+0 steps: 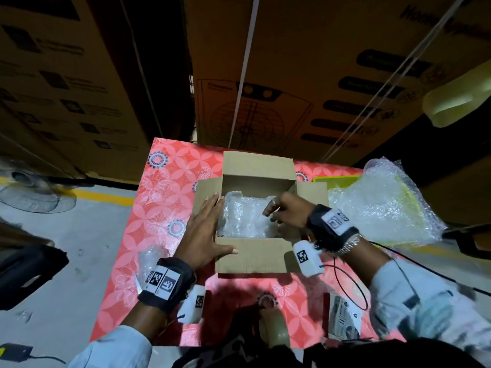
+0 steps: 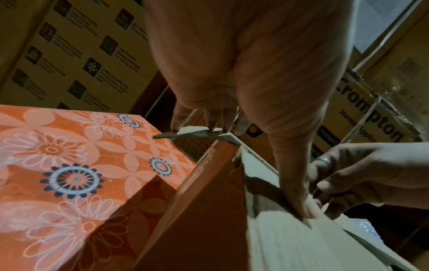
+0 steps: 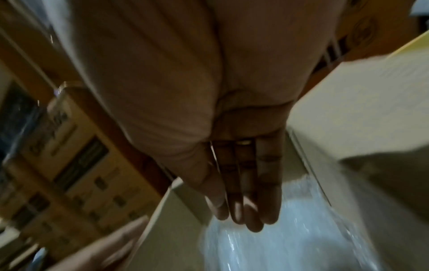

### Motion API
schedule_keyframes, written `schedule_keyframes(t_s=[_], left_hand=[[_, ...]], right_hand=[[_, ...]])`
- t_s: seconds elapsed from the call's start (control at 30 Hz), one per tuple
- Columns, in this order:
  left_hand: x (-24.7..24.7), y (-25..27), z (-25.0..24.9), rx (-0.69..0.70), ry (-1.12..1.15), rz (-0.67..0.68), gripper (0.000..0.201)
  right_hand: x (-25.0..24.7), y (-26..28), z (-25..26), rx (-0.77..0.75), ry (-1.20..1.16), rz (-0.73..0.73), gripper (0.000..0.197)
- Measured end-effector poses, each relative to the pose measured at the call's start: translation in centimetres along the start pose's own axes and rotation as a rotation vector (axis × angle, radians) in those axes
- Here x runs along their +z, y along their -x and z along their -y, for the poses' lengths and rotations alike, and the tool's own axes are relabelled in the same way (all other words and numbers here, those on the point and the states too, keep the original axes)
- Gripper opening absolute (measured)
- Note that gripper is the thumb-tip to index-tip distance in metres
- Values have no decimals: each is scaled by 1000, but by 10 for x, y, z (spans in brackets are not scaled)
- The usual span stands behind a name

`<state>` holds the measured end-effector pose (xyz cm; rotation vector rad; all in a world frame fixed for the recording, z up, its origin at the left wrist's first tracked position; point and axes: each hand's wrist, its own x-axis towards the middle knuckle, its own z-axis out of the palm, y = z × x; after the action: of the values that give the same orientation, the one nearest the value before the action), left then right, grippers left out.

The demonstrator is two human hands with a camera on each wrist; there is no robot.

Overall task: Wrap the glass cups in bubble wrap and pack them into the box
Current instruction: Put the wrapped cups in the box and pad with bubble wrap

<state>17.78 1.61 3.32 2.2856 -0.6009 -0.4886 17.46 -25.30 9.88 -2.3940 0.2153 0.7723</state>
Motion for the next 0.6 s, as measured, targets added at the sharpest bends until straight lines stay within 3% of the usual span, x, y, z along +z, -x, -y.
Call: schedule_keyframes(t_s=[0.13,0.3,0.47,0.6], left_hand=[[-5,1,-19,4,-21,-20,127],[9,5,-56,124,46,-136,101],[42,3,-96,204,12,-139,90],[73,-1,-133,211,-12,-142,84]], right_hand=[[-23,54,-25,-46,-260,-293,11],[-19,114,-87,33,-487,-571,7],[-13,135,-167,191,-518,-659,18],[-22,121,-198,183,-521,-680,12]])
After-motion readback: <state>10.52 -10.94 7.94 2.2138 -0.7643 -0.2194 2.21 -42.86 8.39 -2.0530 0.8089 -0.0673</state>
